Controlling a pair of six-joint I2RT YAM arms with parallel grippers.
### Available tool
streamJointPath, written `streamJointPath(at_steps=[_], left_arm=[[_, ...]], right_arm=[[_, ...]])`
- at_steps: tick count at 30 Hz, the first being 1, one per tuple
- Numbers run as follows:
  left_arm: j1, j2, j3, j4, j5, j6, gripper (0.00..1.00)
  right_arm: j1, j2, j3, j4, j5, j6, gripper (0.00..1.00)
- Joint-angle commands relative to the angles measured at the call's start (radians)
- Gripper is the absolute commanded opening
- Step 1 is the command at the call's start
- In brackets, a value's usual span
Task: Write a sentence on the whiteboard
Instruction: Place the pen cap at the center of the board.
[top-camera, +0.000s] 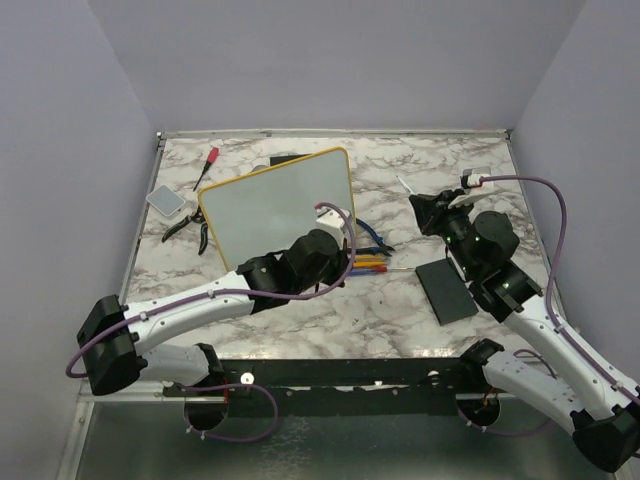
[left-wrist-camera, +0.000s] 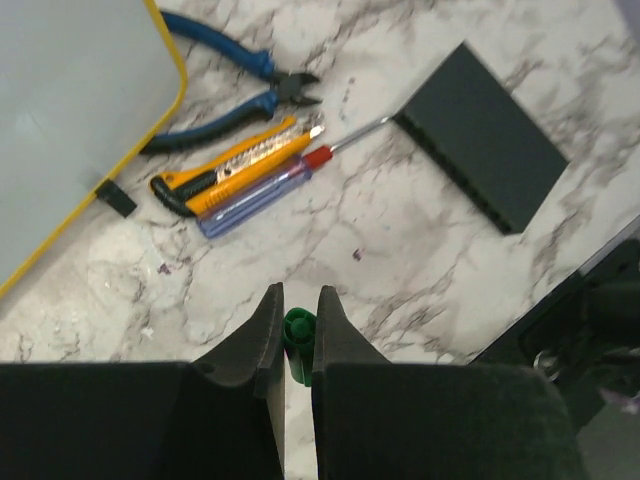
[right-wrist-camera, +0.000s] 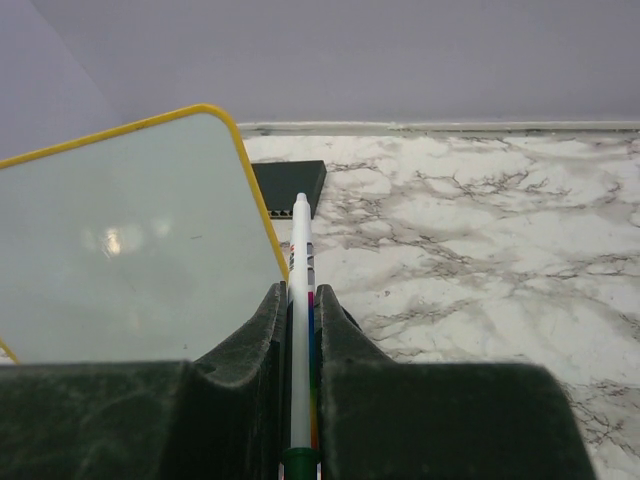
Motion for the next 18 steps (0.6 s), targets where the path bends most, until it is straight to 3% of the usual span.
streamJointPath(at_steps=[1,6,18], left_arm=[[-0.032,0.074,-0.036,-0.123,0.055,0.081,0.0],[-0.052,0.188,-0.036,-0.167,0.121,0.098,0.0],[-0.076,0.404,0.022,-0.172,0.065,0.148,0.0]], right_arm=[[-0.005,-0.014,0.023,-0.043,0.05,-0.001,0.01],[-0.004,-0.04,0.002,-0.042,0.068,0.0,0.01],[-0.005,-0.035,-0.029,-0.044,0.07,0.033,0.01]])
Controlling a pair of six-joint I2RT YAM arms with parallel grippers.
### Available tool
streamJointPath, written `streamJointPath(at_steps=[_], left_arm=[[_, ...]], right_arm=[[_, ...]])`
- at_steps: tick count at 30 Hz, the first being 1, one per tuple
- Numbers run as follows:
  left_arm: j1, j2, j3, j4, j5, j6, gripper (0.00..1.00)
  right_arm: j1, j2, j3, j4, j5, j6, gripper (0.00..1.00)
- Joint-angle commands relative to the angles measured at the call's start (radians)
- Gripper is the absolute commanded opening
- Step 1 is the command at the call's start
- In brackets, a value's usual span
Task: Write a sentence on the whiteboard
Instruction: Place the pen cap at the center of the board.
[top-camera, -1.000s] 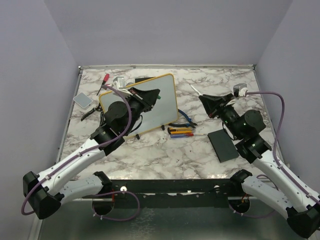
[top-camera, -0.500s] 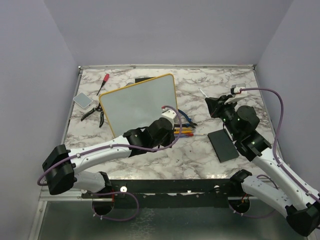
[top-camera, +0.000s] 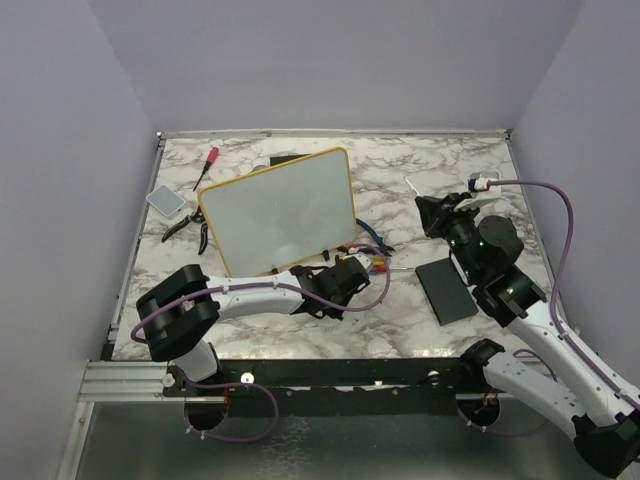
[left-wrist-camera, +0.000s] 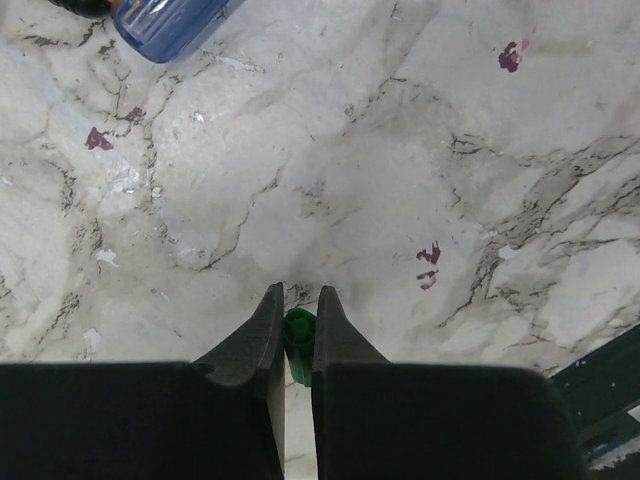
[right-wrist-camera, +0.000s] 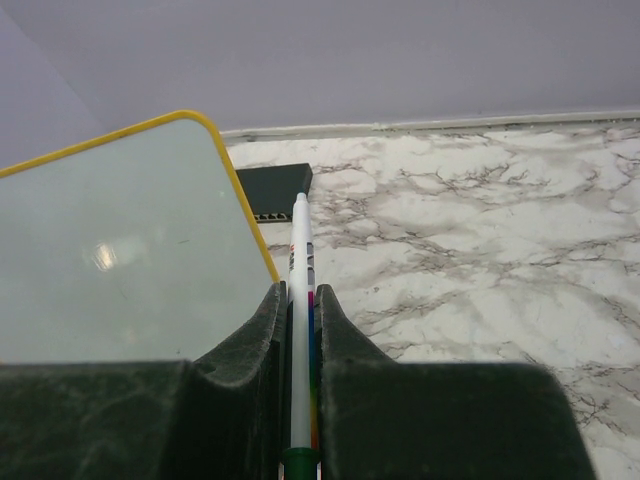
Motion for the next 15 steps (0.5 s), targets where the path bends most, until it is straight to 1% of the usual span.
streamJointPath(at_steps=[1,5,7,9,13,15], left_arm=[[-0.003,0.059,0.048,0.006,-0.014,0.041,0.0],[-0.003,0.088,0.05,0.041,-0.015,0.049,0.0],[-0.003,0.105,0.056,0.046,-0.015,0.048,0.03],[-0.003,0.116,0.062,0.048,-0.014,0.048,0.1],[-0.003,0.121,0.066,0.051,-0.021,0.047,0.28],[-0.004,0.119,0.065,0.052,-0.026,0.048,0.34]], right_arm=[[-0.005,0.013,-0.016,-0.014,0.013,0.018,0.01],[-0.005,0.023,-0.021,-0.009,0.009,0.016,0.01],[-0.004,0.028,-0.023,-0.005,0.009,0.015,0.01],[-0.004,0.031,-0.022,-0.005,0.009,0.014,0.01],[-0.005,0.032,-0.026,-0.002,0.014,0.014,0.01],[-0.004,0.032,-0.03,0.0,0.018,0.014,0.01]])
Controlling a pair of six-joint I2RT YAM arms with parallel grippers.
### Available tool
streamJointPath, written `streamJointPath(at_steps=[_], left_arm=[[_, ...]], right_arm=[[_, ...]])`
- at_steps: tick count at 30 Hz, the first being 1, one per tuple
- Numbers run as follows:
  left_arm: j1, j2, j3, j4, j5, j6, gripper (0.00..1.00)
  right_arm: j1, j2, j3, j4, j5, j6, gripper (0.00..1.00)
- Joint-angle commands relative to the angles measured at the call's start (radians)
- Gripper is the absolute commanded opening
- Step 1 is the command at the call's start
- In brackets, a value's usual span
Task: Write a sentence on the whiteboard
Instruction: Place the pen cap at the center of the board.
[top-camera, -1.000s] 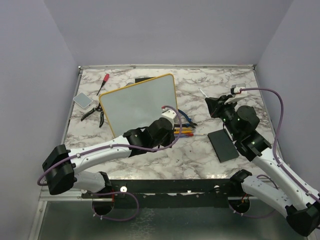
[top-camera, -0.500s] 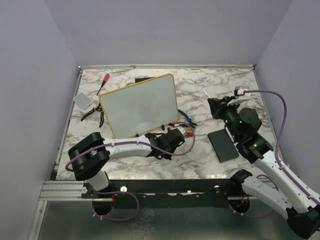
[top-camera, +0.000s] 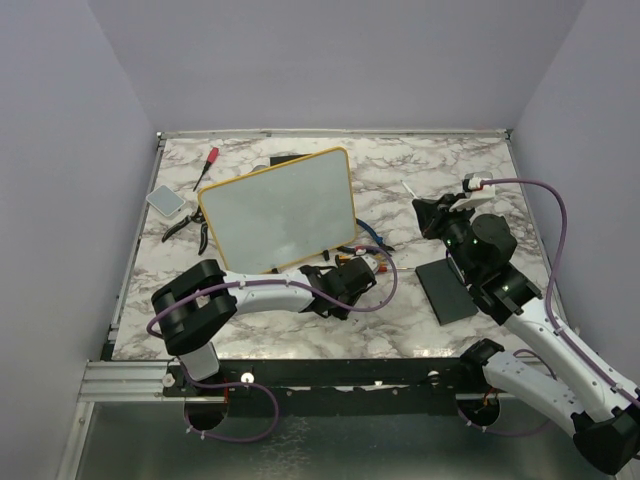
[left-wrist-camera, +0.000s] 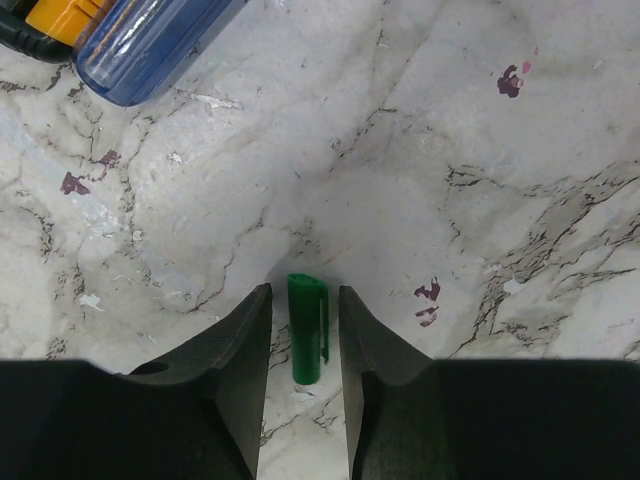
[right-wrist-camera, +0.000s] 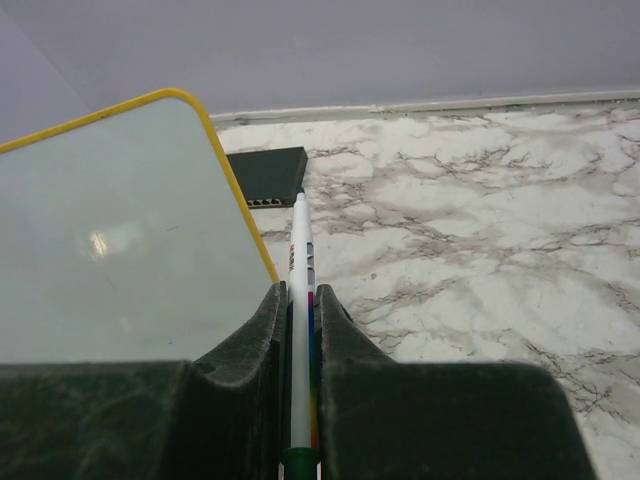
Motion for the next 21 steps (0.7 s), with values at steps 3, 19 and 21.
streamJointPath(at_steps=[3,19,21], left_arm=[[-0.003,0.001,0.019,0.021,-0.032,0.009,0.42],[0.033,-0.282,0.107,0.064,0.014,0.139,0.8],[0.073,-0.298,0.173,0.026,0.053,0.167,0.8]], right_arm=[[-0.004,0.002,-0.02,0.002,0.02,0.007,0.01],[-0.005,-0.075,-0.038,0.0,0.013,-0.006,0.01],[-0.004,-0.08,-0.034,-0.006,0.013,-0.008,0.01]])
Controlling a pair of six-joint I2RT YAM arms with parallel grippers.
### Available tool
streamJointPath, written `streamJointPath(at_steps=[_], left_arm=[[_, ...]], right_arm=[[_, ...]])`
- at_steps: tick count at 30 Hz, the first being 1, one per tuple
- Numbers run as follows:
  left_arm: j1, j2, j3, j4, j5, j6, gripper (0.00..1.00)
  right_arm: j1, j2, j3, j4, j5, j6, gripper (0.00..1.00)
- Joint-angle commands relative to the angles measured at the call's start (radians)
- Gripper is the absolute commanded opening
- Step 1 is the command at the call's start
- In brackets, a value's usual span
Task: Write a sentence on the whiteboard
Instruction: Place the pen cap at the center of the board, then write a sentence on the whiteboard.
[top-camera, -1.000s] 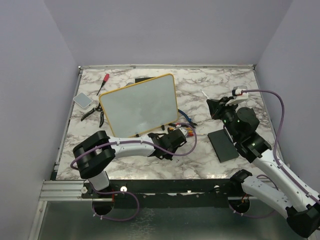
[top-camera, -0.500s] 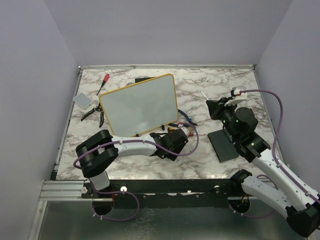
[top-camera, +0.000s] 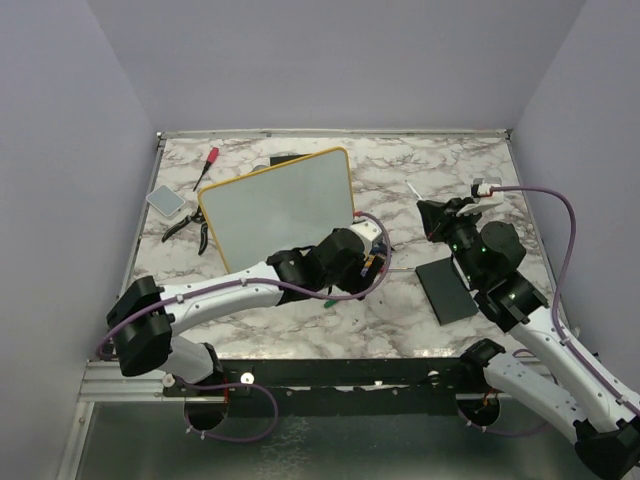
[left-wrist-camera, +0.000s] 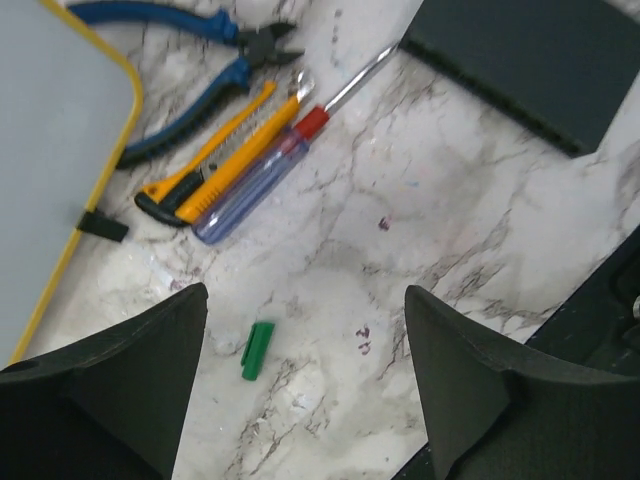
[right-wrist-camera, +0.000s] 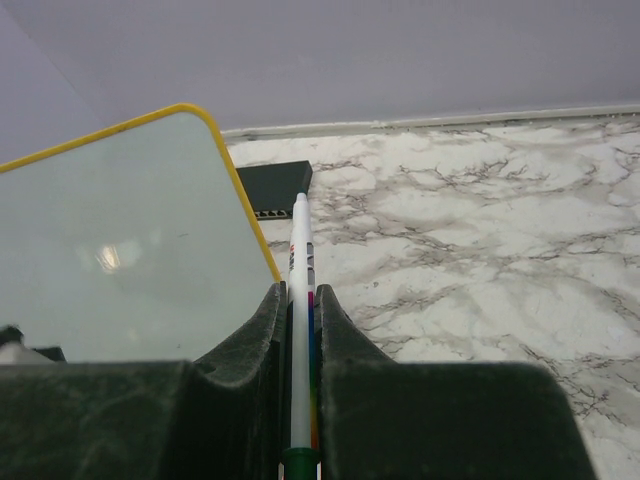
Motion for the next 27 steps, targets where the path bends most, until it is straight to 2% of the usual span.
streamJointPath(at_steps=[1,7,13,21,27], left_arm=[[0.079,-0.063,0.164,-0.045,0.108,0.098,0.8],[0.249,-0.088,0.335,-0.101,0.206,0.156,0.8],[0.399,-0.074,0.475,-0.138,0.206,0.209,0.81],[0.718,-0.08,0.553,-0.101,0.455,0.171,0.81],[0.954,-0.121,0.515,-0.078,0.599,0.128,0.81]], right_arm=[[-0.004,-0.022,-0.009,-0.011,0.011,-0.008,0.01],[-0.004,-0.03,-0.011,-0.019,0.001,0.004,0.01],[-0.004,-0.02,-0.013,-0.015,-0.022,0.012,0.01],[-0.004,-0.013,-0.023,-0.002,-0.043,0.017,0.01],[-0.004,0.015,-0.018,0.016,-0.066,0.016,0.01]])
